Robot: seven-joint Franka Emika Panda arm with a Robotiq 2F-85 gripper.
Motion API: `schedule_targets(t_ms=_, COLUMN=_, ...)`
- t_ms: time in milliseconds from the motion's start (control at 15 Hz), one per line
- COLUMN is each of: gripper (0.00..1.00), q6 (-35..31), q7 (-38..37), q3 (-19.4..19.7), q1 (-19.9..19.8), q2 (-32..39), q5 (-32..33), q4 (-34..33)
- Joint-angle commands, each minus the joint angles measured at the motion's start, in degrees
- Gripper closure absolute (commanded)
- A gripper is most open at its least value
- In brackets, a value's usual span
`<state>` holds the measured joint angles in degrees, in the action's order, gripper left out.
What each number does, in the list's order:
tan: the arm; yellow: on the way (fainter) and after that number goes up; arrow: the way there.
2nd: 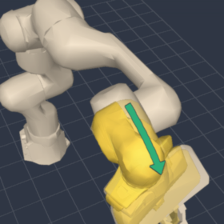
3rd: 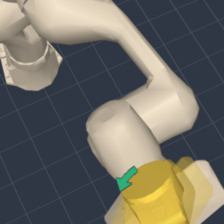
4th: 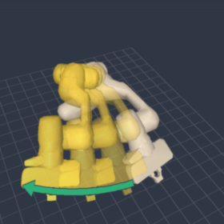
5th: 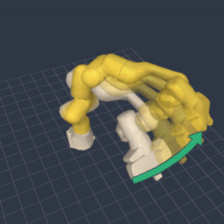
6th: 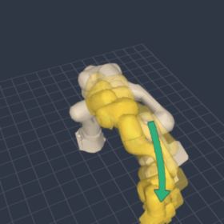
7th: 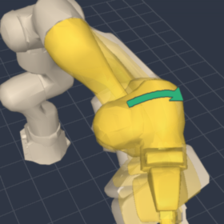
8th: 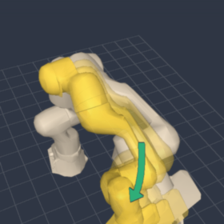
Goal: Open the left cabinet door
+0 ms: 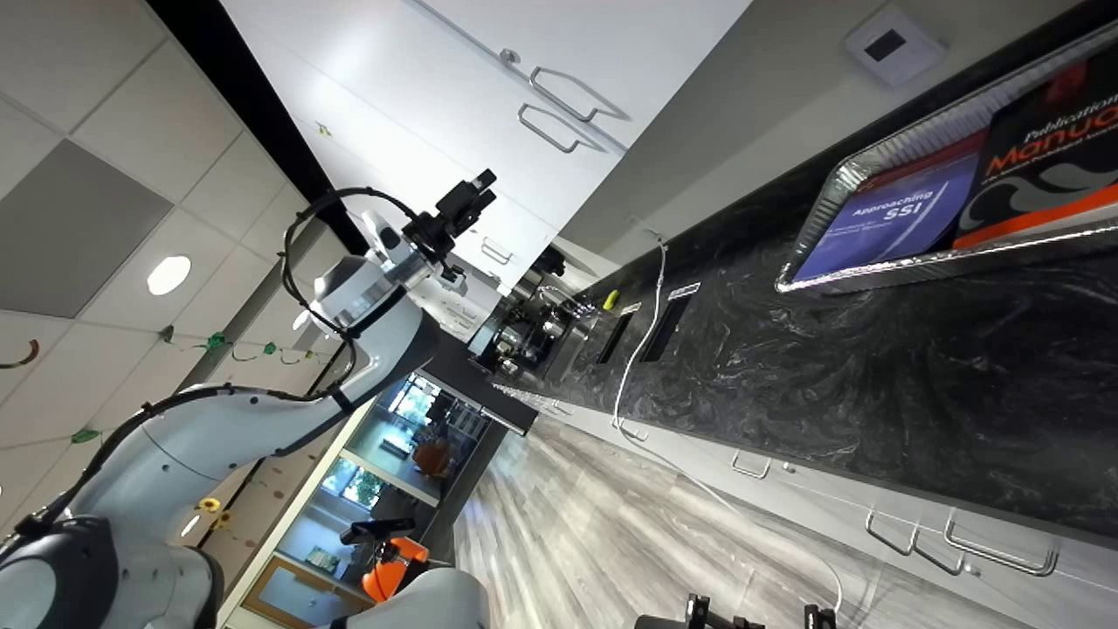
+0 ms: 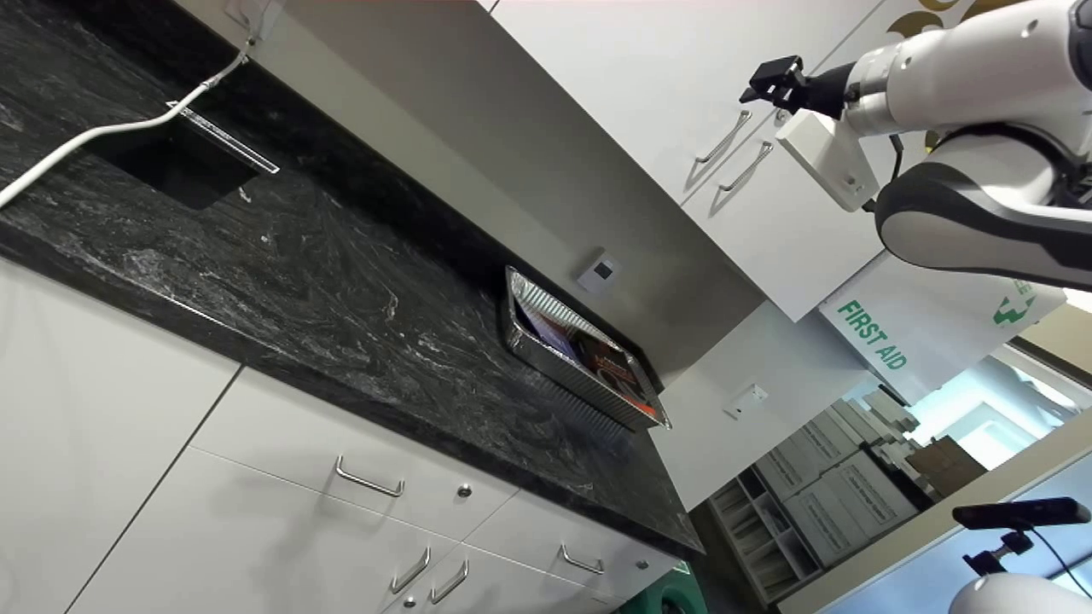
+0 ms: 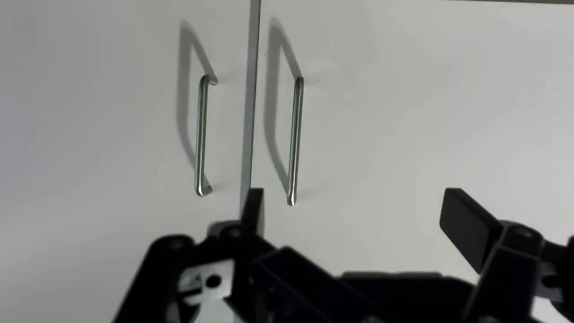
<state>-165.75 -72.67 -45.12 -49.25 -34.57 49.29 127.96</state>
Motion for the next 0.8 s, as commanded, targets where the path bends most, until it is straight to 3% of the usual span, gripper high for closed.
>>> schedule_targets(t_ms=0, gripper=0.00, q6=-1.31, q7=-5.24, q3=-6.39, q1=-8.70, q2=0.17, q5=3.51, q4=-3.64)
schedule_targets(t_ms=200, gripper=0.00, q6=-1.37, q7=-5.85, q3=-9.16, q1=-13.09, q2=0.35, q5=3.87, q4=-5.30)
schedule_targets(t_ms=400, gripper=0.00, q6=-1.87, q7=-4.36, q3=-9.68, q1=-14.80, q2=1.66, q5=3.17, q4=-6.08)
schedule_targets(t_ms=733, gripper=0.00, q6=-2.59, q7=-1.64, q3=-7.68, q1=-12.43, q2=4.94, q5=1.94, q4=-5.95)
